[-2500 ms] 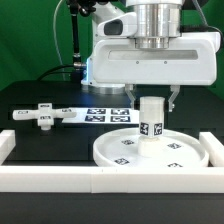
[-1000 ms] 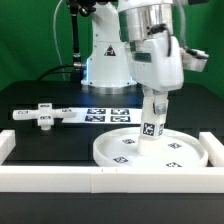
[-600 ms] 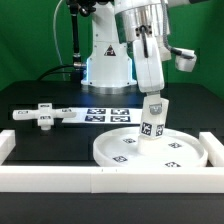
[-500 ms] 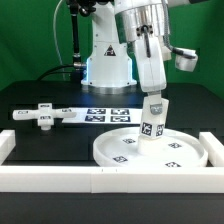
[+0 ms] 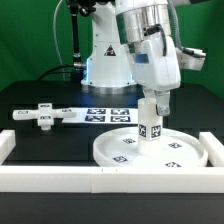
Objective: Assemble round table
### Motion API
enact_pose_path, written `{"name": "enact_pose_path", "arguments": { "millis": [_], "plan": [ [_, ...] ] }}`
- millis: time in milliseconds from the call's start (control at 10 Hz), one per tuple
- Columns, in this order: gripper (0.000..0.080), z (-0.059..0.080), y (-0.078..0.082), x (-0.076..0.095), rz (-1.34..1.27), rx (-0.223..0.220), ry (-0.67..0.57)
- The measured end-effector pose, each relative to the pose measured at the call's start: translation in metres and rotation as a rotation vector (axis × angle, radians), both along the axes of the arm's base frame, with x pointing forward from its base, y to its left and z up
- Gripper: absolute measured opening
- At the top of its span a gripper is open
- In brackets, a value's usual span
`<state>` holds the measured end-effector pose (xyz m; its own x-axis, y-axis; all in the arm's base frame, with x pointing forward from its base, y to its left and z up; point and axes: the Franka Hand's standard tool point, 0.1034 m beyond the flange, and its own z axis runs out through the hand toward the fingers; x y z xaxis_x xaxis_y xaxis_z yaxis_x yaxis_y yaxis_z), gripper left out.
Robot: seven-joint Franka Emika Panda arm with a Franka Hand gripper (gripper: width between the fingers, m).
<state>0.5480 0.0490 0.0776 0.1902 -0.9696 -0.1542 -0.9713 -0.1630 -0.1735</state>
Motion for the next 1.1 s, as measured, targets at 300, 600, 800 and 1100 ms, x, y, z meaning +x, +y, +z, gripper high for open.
{"name": "enact_pose_path", "arguments": {
  "millis": [300,600,800,1100],
  "plan": [
    [0.0649,0.0012,0.0,0.0014,0.281,-0.05,-0.027],
    [0.0649,0.0008,-0.0026,0.0023,0.463,-0.097,-0.075],
    [0.0649,0.0007,-0.003,0.0023,0.583,-0.114,-0.095],
    [0.0649,0.0022,-0.0047,0.0068,0.917,-0.19,-0.122]
  ]
}}
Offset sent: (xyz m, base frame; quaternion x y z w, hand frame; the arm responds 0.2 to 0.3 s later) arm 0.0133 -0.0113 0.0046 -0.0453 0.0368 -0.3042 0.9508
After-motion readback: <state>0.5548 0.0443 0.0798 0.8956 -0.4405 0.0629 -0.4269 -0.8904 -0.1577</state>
